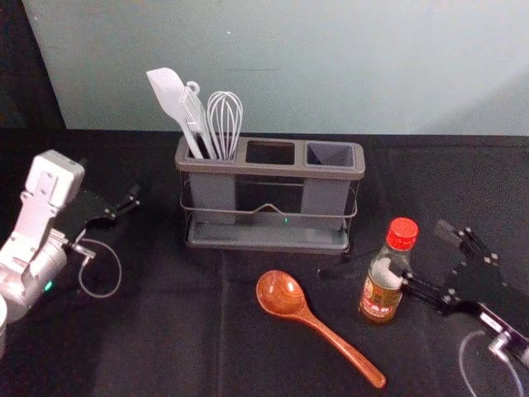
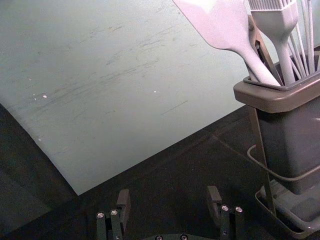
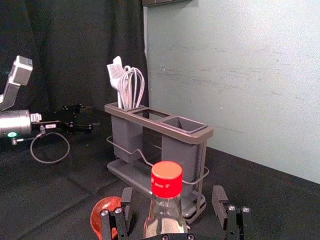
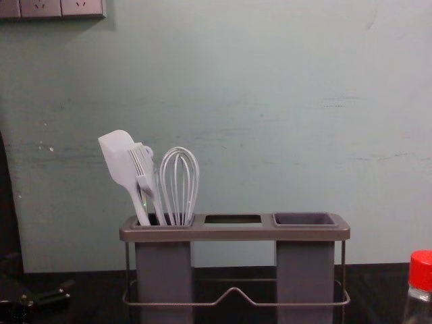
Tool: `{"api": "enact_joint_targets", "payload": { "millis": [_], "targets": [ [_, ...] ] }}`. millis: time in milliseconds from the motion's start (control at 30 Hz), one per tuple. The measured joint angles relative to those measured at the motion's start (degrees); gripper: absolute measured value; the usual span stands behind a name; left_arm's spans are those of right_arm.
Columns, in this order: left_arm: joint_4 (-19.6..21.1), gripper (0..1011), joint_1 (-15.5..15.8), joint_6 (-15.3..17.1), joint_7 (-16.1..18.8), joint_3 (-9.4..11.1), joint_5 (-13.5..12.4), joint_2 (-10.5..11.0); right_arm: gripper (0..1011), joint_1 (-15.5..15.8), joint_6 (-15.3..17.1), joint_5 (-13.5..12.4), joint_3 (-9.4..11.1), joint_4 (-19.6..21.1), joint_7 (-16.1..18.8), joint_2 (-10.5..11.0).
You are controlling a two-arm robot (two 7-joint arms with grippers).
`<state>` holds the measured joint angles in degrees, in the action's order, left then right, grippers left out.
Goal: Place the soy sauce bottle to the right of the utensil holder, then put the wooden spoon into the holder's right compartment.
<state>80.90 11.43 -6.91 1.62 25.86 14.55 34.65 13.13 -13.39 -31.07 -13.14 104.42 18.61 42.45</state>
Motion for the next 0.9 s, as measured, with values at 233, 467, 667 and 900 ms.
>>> {"api": "enact_joint_targets", "payload": {
  "millis": [233,467,667,900],
  "targets": [
    [0.0,1005,0.0,0.0,0.0,0.0,0.0,0.0,1004,-3.83,1.32,1.38,-1.66,-2.27,0.7,-3.04],
    [0.0,1005,0.0,0.0,0.0,0.0,0.0,0.0,1004,-6.07,1.93,2.78,-2.26,-3.89,1.13,-5.44],
    [0.0,1005,0.0,0.0,0.0,0.0,0.0,0.0,1004,-6.24,2.04,3.74,-1.91,-4.18,1.62,-6.63],
    [0.0,1005,0.0,0.0,0.0,0.0,0.0,0.0,911,-6.07,2.14,4.39,-1.32,-4.39,2.39,-7.47]
  ]
}}
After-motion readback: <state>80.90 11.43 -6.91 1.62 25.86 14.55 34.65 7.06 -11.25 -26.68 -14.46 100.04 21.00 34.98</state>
